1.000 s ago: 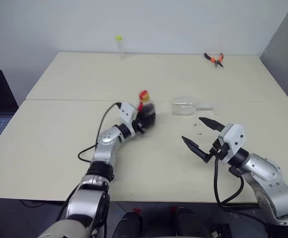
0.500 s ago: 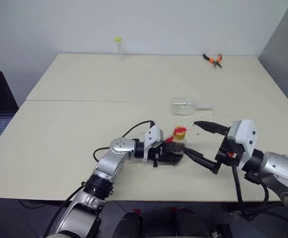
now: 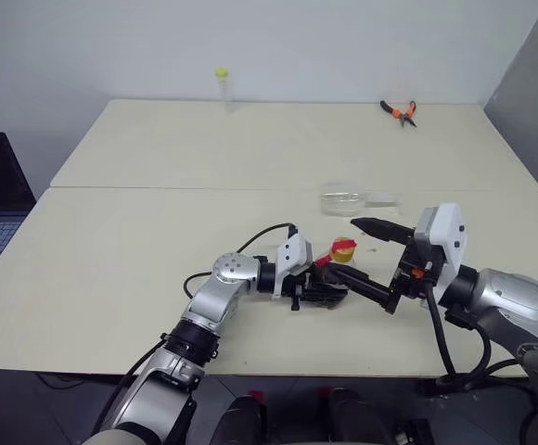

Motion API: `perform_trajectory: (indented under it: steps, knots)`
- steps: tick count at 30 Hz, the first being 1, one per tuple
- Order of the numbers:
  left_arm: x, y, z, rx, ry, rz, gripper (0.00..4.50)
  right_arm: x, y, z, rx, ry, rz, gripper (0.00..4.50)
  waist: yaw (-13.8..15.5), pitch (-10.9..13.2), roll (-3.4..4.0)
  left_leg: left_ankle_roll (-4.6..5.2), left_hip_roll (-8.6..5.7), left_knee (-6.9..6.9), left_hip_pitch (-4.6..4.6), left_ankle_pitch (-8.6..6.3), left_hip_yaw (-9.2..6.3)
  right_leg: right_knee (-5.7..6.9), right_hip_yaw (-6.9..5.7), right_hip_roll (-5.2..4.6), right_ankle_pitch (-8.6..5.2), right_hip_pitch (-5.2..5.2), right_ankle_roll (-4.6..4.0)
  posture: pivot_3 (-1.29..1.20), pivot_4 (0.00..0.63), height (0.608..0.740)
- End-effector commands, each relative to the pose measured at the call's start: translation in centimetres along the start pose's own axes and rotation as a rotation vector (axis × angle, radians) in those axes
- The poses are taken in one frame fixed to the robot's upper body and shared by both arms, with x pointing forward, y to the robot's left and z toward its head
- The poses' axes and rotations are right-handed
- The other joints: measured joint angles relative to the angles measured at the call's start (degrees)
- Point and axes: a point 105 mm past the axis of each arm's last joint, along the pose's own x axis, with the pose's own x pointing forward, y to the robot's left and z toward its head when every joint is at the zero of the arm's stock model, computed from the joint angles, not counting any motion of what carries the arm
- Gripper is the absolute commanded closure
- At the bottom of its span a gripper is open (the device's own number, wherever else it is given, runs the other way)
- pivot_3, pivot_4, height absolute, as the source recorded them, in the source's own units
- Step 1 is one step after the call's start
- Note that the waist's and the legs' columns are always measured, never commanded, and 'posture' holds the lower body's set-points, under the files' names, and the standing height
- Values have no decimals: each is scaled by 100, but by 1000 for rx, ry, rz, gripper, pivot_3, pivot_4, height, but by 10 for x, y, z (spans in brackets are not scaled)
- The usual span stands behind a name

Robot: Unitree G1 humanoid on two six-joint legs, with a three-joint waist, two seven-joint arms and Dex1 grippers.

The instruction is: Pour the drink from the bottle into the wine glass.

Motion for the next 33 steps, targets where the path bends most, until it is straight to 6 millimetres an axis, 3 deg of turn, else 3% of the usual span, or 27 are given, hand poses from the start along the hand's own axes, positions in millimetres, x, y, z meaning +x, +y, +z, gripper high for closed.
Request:
perform_trajectory:
  steps: [1, 5, 8, 13, 16, 21, 24, 28, 33]
  knots:
    - [3, 5, 13, 64, -29, 4, 2686, 2, -1, 6, -20, -25, -1, 0, 0, 0, 0, 0, 0, 0, 0, 0, 0, 1, 0, 0, 0, 0, 0, 0, 150, 740]
    - [2, 5, 13, 68, -27, 6, 2719, 3, -2, 2, -18, -12, 2, 0, -3, 0, 0, 1, 1, -1, 1, 0, 0, 0, 0, 1, 0, 0, 0, 0, 150, 740]
    - [3, 5, 12, 74, -25, 7, 2739, 2, -3, -1, -17, -3, 6, 604, -3, 0, 0, 0, 0, -1, 0, 0, 2, -1, 1, 0, 0, 0, 0, 0, 150, 740]
    - [3, 5, 11, 85, -20, 7, 2739, 3, -5, -1, -11, -11, -1, 2421, -2, 0, 0, 1, 1, -1, 1, 0, 0, 0, 0, 1, 0, 0, 0, 0, 150, 740]
    - [3, 5, 11, 87, -20, 11, 2743, 3, -6, -2, -16, -4, -1, 3278, -3, 0, 0, 1, 0, 0, 1, 0, 0, 0, 1, 1, 0, 0, 0, 0, 150, 740]
    - [3, 4, 11, 88, -21, 10, 3001, 3, -6, 0, -31, 3, 16, 3277, -3, 0, 0, 1, 0, -1, 1, 0, 0, 0, 0, 1, 0, 0, 0, 0, 150, 740]
    - [3, 1, 13, 96, -24, -5, 3204, -1, -7, 0, -89, 43, 120, 3277, -3, 0, 0, 1, -1, 1, 1, 0, 3, -1, 1, 1, 0, 0, 1, 0, 150, 740]
    - [2, -9, 17, 109, -24, -55, 3427, -9, -28, -10, -213, 188, 310, 3277, -29, 1, 0, 3, -3, 2, 2, 0, 8, -4, 1, 1, 1, 1, 3, 0, 150, 740]
    - [1, -27, 20, 119, -21, -108, 3620, -5, -58, -12, -334, 340, 494, 3277, -64, 5, 5, 4, 7, -6, 11, 0, 12, -1, 5, 10, 2, 0, 2, 0, 150, 740]
